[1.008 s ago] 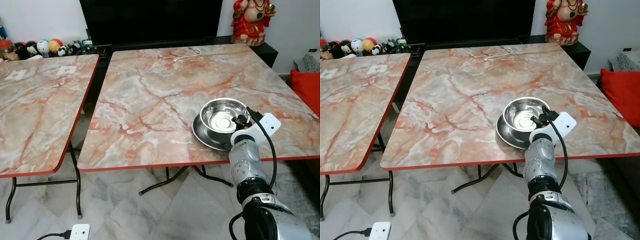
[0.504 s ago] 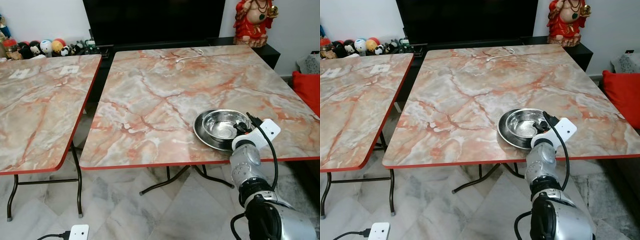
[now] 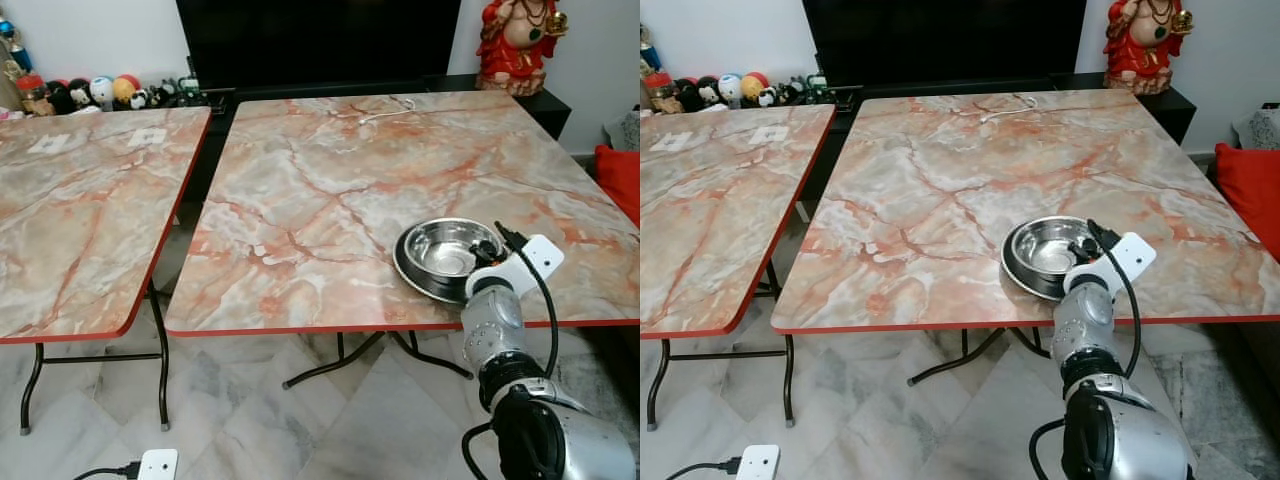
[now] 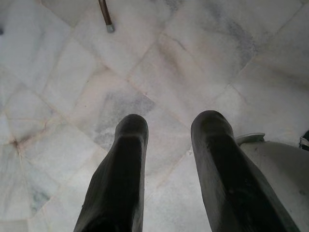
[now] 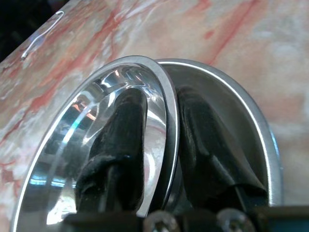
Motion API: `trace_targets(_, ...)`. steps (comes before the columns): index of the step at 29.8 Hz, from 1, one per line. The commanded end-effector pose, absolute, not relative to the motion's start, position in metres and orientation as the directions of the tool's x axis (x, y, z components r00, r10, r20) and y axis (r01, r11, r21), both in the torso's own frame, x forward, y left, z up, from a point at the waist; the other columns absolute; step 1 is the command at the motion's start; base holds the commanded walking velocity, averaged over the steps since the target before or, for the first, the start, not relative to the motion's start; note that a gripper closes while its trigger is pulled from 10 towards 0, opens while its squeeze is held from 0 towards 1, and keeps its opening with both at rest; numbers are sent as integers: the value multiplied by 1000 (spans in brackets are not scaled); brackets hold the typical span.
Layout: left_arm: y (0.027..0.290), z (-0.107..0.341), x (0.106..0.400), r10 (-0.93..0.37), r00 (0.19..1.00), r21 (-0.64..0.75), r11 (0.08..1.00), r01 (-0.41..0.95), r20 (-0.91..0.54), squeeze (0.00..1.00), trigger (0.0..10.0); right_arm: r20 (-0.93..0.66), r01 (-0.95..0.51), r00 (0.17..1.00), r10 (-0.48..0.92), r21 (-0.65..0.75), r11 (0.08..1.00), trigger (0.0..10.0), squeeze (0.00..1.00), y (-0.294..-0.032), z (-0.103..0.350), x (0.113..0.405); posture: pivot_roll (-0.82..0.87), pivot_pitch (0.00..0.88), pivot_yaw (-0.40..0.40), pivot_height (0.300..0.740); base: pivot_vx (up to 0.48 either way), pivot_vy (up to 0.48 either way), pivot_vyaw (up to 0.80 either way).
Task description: Setting the table
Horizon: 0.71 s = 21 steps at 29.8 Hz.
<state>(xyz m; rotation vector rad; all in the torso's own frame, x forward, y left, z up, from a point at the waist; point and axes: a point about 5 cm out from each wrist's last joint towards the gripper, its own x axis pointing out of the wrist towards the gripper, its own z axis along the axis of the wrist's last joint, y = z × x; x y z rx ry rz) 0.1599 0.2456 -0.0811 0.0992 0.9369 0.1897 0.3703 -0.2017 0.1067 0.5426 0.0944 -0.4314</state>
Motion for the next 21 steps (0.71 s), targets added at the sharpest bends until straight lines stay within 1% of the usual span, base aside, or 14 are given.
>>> trace_targets(1, 249, -81, 158, 209, 578, 176, 978, -113, -789, 0, 10000, -204, 433, 901, -382, 466, 772, 10000, 467, -203, 106, 370, -55, 0, 40, 740, 0, 0, 0)
trace_targets(2, 248, -81, 158, 208, 578, 175, 978, -114, -789, 0, 10000, -199, 445, 895, -399, 454, 772, 10000, 227, -205, 107, 369, -54, 0, 39, 740, 0, 0, 0)
trace_targets(3, 248, -81, 158, 208, 578, 174, 978, -114, -789, 0, 10000, -197, 449, 893, -404, 451, 772, 10000, 227, -206, 107, 369, -54, 0, 39, 740, 0, 0, 0)
trace_targets(4, 248, -81, 158, 208, 578, 174, 978, -114, -789, 0, 10000, -192, 453, 891, -412, 442, 774, 10000, 0, -207, 107, 369, -54, 0, 39, 740, 0, 0, 0)
trace_targets(9, 248, -81, 158, 207, 579, 173, 978, -115, -789, 0, 10000, -186, 477, 878, -440, 410, 777, 10000, 0, -211, 107, 367, -57, 0, 40, 740, 0, 0, 0)
trace_targets(16, 248, -81, 158, 205, 580, 172, 979, -112, -789, 0, 10000, -183, 472, 881, -436, 401, 785, 10000, 0, -207, 103, 365, -57, 0, 40, 740, 0, 0, 0)
trace_targets(18, 249, -81, 158, 210, 581, 173, 978, -119, -786, 0, 10000, -98, 462, 882, -462, 379, 802, 10000, 0, -209, 111, 364, -57, 0, 39, 740, 0, 0, 0)
trace_targets(19, 249, -81, 158, 210, 581, 173, 978, -119, -786, 0, 10000, -98, 462, 882, -462, 379, 802, 10000, 0, -209, 111, 364, -57, 0, 39, 740, 0, 0, 0)
trace_targets(21, 249, -81, 157, 216, 582, 173, 976, -129, -784, 0, 10000, 2, 430, 889, -457, 335, 838, 10000, 0, -208, 120, 363, -54, 0, 36, 740, 0, 0, 0)
